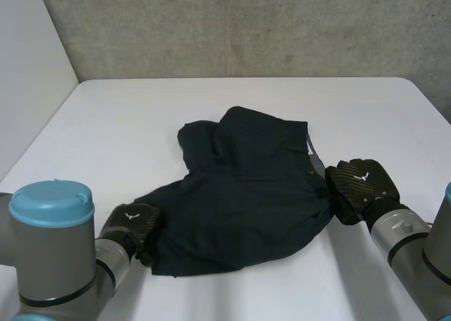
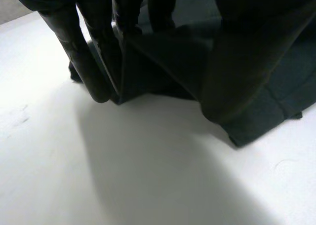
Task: Fold the shorts.
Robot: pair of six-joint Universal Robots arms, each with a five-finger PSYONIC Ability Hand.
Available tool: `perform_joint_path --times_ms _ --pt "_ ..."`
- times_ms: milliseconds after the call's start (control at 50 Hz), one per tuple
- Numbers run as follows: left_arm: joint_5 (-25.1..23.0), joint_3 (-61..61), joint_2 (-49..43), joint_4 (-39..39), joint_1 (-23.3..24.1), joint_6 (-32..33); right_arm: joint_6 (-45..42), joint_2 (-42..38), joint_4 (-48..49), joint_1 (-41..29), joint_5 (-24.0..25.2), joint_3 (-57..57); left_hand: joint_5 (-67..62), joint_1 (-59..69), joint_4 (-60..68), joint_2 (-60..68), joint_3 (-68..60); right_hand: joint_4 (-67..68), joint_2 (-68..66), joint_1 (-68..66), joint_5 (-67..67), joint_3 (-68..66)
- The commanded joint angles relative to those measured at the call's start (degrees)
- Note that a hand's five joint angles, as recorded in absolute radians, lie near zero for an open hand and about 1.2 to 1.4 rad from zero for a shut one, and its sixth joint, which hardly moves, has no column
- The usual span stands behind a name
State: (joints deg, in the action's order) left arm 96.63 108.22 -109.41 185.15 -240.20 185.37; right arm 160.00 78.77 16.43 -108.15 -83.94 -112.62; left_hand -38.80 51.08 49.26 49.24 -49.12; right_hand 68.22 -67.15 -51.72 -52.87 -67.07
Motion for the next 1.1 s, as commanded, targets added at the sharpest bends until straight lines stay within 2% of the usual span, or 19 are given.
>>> perform_joint_path --times_ms 20,140,260,400,480,560,580,640,700,760,880,980,1100 --pt "0.40 -1.43 1.13 -0.23 1.05 -0.19 -0.39 1.38 -0.70 -0.04 0.01 0.47 -31.20 28.92 30.74 30.76 -30.88 11.78 -12.85 -28.28 -17.13 -12.93" --pt "-0.03 -3.18 13.67 -1.54 -0.44 0.69 -2.06 9.29 -8.51 0.04 0.27 3.01 -31.20 28.92 30.74 30.76 -30.88 11.78 -12.85 -28.28 -17.13 -12.93" --pt "-0.65 -5.03 16.43 -3.12 -4.40 1.04 -6.01 13.08 -17.48 -0.22 0.45 4.51 -31.20 28.92 30.74 30.76 -30.88 11.78 -12.85 -28.28 -17.13 -12.93" --pt "-3.90 -5.47 19.05 -16.20 -5.55 7.18 -12.86 16.93 -25.83 -0.83 -0.08 6.26 -31.20 28.92 30.74 30.76 -30.88 11.78 -12.85 -28.28 -17.13 -12.93" --pt "-4.08 -4.60 22.22 -17.46 -6.07 7.64 -14.28 19.05 -27.24 -0.92 0.01 6.97 -31.20 28.92 30.74 30.76 -30.88 11.78 -12.85 -28.28 -17.13 -12.93" --pt "-3.81 -2.67 21.70 -14.30 -6.34 7.37 -13.49 17.57 -28.04 -1.10 0.18 6.27 -31.20 28.92 30.74 30.76 -30.88 11.78 -12.85 -28.28 -17.13 -12.93" --pt "-3.81 -2.05 21.09 -13.25 -6.34 7.37 -12.53 14.95 -27.51 -2.06 0.27 6.18 -31.20 28.92 30.74 30.76 -30.88 11.78 -12.85 -28.28 -17.13 -12.93" --pt "-3.12 -0.47 16.88 -8.15 -6.16 7.99 -9.37 9.32 -26.55 -4.43 -0.16 7.32 1.83 -4.11 -2.29 -2.27 2.15 11.78 -12.85 -28.28 -17.13 -12.93" --pt "-1.71 -0.37 13.18 -5.07 -5.81 8.08 -4.01 3.69 -24.88 -6.89 -2.36 9.52 10.30 -12.58 -10.76 -10.74 10.62 11.78 -12.85 -28.28 -17.13 -12.93" --pt "0.13 -0.46 11.42 -4.53 -5.99 8.08 0.13 0.87 -23.73 -7.08 -4.47 11.01 27.74 -30.02 -28.21 -28.18 28.06 11.78 -12.85 -28.28 -17.13 -12.93" --pt "1.46 1.38 14.31 -4.53 -5.02 7.99 4.09 -2.39 -22.24 -6.90 -5.18 12.86 29.16 -31.44 -29.63 -29.60 29.49 11.78 -12.85 -28.28 -17.13 -12.93" --pt "1.19 5.41 23.26 -4.71 -2.04 7.37 4.53 -2.74 -21.18 -6.99 -5.44 13.91 28.49 -30.77 -28.96 -28.93 28.82 11.78 -12.85 -28.28 -17.13 -12.93" --pt "0.93 10.69 29.60 -4.27 1.31 7.46 4.62 -2.83 -19.60 -6.99 -6.32 14.79 26.14 -28.42 -26.60 -26.58 26.46 11.78 -12.85 -28.28 -17.13 -12.93"
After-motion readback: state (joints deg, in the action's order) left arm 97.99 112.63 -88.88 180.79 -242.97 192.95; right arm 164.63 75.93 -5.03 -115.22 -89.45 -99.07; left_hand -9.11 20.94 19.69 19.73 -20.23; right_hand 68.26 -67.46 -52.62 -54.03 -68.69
